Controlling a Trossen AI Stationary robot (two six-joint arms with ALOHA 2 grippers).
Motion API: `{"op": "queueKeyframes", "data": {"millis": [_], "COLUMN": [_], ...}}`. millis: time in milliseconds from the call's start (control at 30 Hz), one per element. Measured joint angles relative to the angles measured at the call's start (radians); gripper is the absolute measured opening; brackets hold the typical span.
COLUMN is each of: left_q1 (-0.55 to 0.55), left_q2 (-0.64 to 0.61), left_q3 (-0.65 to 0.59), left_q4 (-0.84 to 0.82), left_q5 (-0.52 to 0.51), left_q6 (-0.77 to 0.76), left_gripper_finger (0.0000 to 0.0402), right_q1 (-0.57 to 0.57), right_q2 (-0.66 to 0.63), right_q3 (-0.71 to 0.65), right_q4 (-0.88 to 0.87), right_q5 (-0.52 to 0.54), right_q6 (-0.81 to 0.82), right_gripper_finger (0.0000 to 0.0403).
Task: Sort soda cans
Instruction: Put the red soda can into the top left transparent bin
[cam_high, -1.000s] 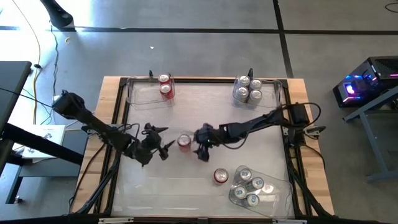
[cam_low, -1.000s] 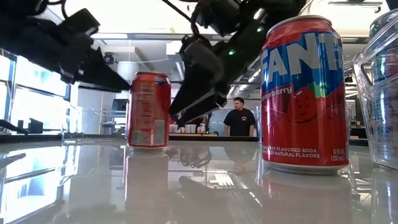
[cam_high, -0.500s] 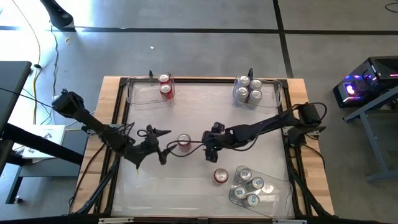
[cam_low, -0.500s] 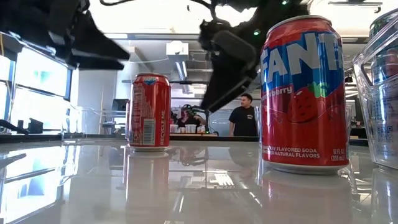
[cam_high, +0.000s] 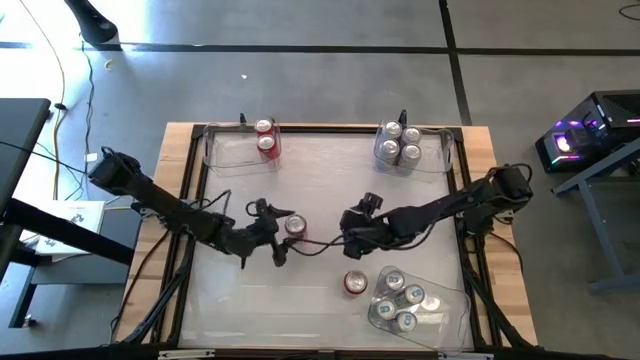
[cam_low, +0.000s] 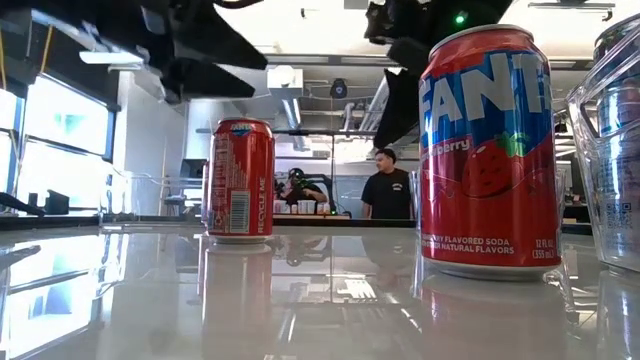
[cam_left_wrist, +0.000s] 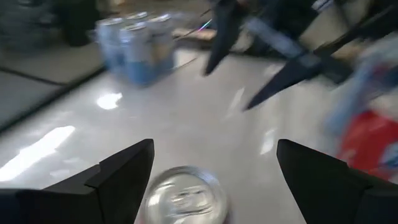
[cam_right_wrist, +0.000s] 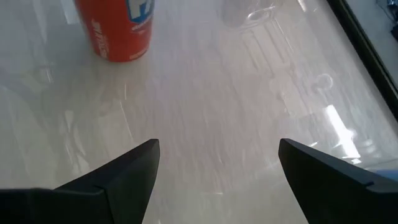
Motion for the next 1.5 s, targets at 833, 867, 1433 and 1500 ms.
{"op": "queueKeyframes", "data": {"millis": [833, 867, 1433, 1500], "left_q1": [0.233, 0.235, 0.196, 0.175], "left_q2": [0.196, 0.196, 0.159, 0.170], "left_q3": [0.530, 0.530, 0.571, 0.559], "left_q4": [-1.033, -1.041, -1.069, -1.069], "left_q5": [0.323, 0.323, 0.266, 0.262], "left_q6": [-0.532, -0.533, -0.432, -0.425], "left_gripper_finger": [0.0333, 0.0333, 0.0333, 0.0333], "right_q1": [0.087, 0.087, 0.087, 0.087], "right_q2": [0.000, 0.000, 0.000, 0.000], "right_q3": [0.000, 0.000, 0.000, 0.000], "right_q4": [-0.028, -0.028, -0.026, -0.026], "right_q5": [0.147, 0.148, 0.146, 0.146], "right_q6": [0.011, 0.009, 0.015, 0.017], "right_gripper_finger": [0.0326, 0.0326, 0.0326, 0.0326]}}
